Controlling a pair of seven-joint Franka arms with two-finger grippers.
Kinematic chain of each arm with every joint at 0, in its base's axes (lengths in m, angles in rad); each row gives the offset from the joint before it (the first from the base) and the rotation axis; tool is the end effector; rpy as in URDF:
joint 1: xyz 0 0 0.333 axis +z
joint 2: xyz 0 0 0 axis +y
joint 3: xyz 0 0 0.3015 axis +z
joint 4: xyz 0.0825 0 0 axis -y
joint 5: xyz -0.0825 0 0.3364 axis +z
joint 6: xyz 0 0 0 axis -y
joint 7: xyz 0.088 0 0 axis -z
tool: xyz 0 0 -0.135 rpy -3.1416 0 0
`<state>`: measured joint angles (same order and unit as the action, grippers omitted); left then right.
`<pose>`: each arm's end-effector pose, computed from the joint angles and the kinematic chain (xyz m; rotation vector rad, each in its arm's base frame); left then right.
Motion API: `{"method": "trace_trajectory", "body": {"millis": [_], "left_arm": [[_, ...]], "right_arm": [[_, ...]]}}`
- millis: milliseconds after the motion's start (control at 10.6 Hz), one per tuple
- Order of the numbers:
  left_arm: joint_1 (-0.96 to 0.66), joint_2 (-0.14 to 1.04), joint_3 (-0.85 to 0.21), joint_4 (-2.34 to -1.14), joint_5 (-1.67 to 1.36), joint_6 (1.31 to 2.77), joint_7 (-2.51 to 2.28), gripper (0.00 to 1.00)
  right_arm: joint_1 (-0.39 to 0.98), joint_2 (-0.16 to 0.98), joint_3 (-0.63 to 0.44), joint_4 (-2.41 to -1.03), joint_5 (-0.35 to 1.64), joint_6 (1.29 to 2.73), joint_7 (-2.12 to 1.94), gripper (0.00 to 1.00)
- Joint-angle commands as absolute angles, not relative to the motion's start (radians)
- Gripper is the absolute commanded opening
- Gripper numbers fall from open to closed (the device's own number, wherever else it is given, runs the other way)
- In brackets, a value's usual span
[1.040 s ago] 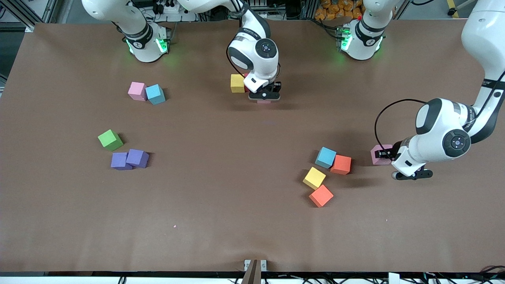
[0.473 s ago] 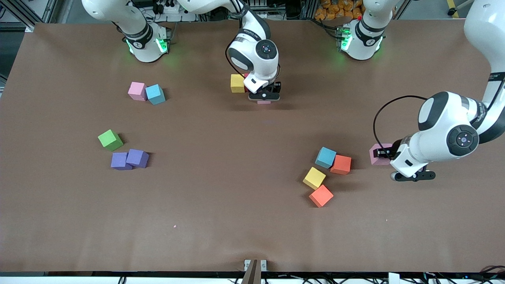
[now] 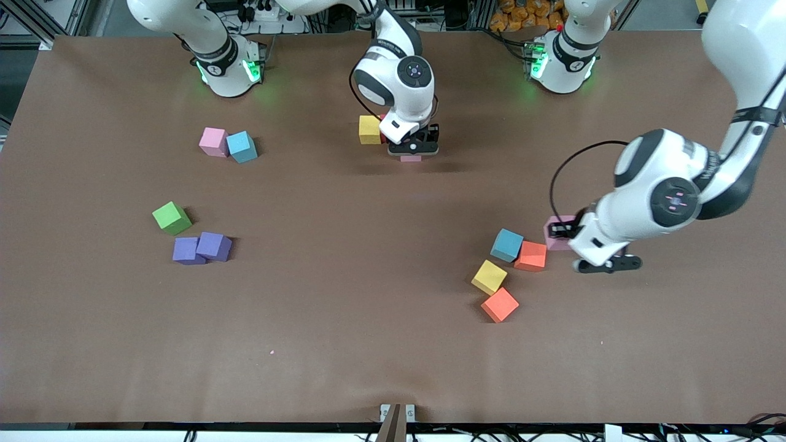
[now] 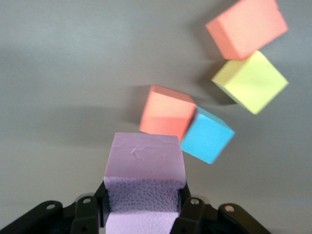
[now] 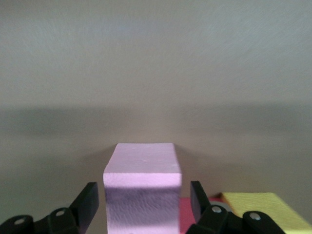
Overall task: Form number 2 with 11 blocks
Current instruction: 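Release the light-pink cube with the right gripper while the left gripper lifts the lavender, then move the lavender with the left gripper while the right gripper grasps the purple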
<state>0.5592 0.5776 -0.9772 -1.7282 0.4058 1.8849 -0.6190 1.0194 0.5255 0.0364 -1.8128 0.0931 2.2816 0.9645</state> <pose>0.5623 -0.1468 0.3342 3.1102 0.1307 -0.2703 0.2941 0.5257 0.2389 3.1354 0.0378 -0.1632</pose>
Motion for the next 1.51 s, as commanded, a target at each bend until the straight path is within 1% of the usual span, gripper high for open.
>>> {"method": "trace_trajectory", "body": {"millis": [0,284,378,473,567,756,1040,1135,1324,1418], "left_arm": [[0.511,0.583,-0.976,-1.706,0.400,1.867,-0.661,0.43],[0.398,0.586,-0.974,-1.698,0.400,1.867,-0.814,0.42],[0.353,0.601,-0.973,-1.678,0.400,1.867,-0.857,0.42],[0.324,0.624,-0.971,-1.665,0.397,1.870,-0.905,0.41],[0.305,0.646,-0.971,-1.663,0.385,1.878,-0.931,0.38],[0.275,0.658,-0.969,-1.667,0.373,1.908,-0.923,0.38],[0.224,0.655,-0.968,-1.671,0.385,1.913,-0.922,0.40],[0.212,0.655,-0.968,-1.672,0.387,1.939,-0.922,0.40],[0.184,0.663,-0.968,-1.707,0.388,1.992,-0.922,0.40],[0.183,0.670,-0.966,-1.735,0.390,2.015,-0.917,0.40]], "right_arm": [[0.939,0.434,0.043,-1.836,0.083,2.179,0.819,0.84],[0.772,0.362,0.044,-1.864,0.081,2.088,0.564,0.84],[0.708,0.339,0.044,-1.887,0.081,2.070,0.443,0.84],[0.633,0.309,0.043,-1.931,0.081,2.077,0.287,0.84],[0.585,0.284,0.041,-1.956,0.075,2.072,0.190,0.84],[0.482,0.252,0.041,-2.003,-0.003,2.069,0.019,0.84],[0.346,0.255,0.040,-2.022,-0.023,2.072,-0.237,0.83],[0.298,0.255,0.037,-2.023,-0.040,2.082,-0.349,0.83],[0.206,0.268,0.037,-2.022,-0.119,2.108,-0.480,0.83],[0.158,0.293,0.038,-2.017,-0.197,2.153,-0.568,0.85]]}}
